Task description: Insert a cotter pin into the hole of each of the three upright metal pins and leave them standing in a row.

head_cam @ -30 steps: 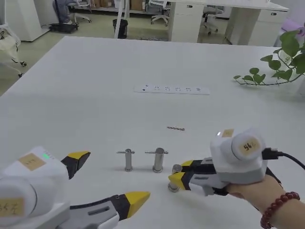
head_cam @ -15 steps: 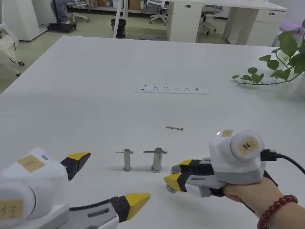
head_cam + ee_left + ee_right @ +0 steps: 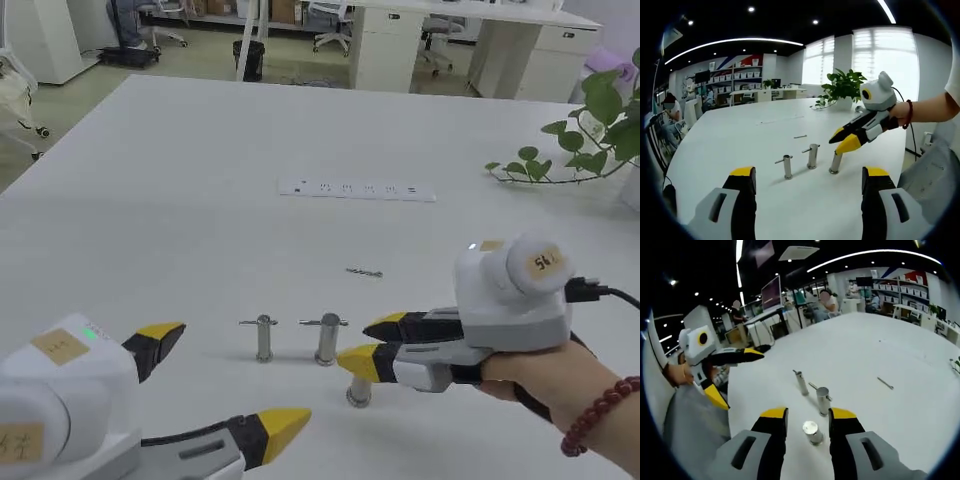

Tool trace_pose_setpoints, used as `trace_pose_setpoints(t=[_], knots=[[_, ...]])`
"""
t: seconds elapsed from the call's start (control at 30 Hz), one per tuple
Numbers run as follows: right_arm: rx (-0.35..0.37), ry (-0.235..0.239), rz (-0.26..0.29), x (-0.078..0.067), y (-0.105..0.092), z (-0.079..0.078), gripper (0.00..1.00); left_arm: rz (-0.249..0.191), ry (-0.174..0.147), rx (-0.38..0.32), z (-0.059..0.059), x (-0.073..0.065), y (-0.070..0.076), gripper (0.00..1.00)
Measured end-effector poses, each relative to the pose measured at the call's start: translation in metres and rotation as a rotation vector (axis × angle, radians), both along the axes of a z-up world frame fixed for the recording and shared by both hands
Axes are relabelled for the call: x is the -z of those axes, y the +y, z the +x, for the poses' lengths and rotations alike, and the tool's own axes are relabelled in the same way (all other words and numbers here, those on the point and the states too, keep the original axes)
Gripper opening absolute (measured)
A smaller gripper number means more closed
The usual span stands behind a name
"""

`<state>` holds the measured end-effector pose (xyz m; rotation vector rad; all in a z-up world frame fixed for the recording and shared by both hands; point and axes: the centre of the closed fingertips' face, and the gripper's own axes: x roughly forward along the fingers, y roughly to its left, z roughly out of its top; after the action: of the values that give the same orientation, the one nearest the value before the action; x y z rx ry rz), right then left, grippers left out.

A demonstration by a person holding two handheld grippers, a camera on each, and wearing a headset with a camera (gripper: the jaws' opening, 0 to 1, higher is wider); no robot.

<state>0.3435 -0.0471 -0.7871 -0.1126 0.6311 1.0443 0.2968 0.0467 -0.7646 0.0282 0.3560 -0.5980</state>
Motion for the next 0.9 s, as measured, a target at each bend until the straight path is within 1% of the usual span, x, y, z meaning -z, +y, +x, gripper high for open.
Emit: trace_pose_setpoints(t=[0.1,0.2,0.33,0.4,0.5,0.6,0.67,0.7,0.8,0.9], knots=[[0.019,0.016,0.021,-0.006,-0.002,0.009,0.34,-0.005,0.0,0.0,0.0,0.0,0.0,0.87],[0.04,0.023,0.016,-0.007,-0.007,0.02,0.34,-0.009,-0.002,-0.001,0.0,-0.001,0.0,0.87],[0.057,0.015,-0.02,-0.004,-0.015,0.036,0.33,0.001,0.001,0.002,0.0,0.001,0.001,0.87],[0.064,0.014,-0.022,-0.004,-0.017,0.042,0.33,-0.001,0.002,0.003,0.0,0.002,0.0,0.87],[0.074,-0.001,-0.047,-0.002,-0.022,0.057,0.32,0.004,0.005,0.005,0.0,0.003,0.0,0.87],[0.093,0.008,-0.043,-0.001,-0.025,0.07,0.3,-0.003,0.006,0.005,0.001,0.003,0.0,0.87],[0.1,0.001,-0.066,0.002,-0.029,0.079,0.28,-0.003,0.007,0.006,0.001,0.003,-0.001,0.87],[0.092,-0.008,-0.079,0.004,-0.03,0.082,0.26,-0.002,0.009,0.007,0.001,0.004,-0.001,0.87],[0.097,-0.003,-0.097,0.01,-0.033,0.095,0.25,0.001,0.011,0.012,0.001,0.005,-0.001,0.87],[0.081,-0.019,-0.131,0.015,-0.035,0.106,0.22,-0.011,0.007,0.011,0.002,0.003,-0.001,0.86]])
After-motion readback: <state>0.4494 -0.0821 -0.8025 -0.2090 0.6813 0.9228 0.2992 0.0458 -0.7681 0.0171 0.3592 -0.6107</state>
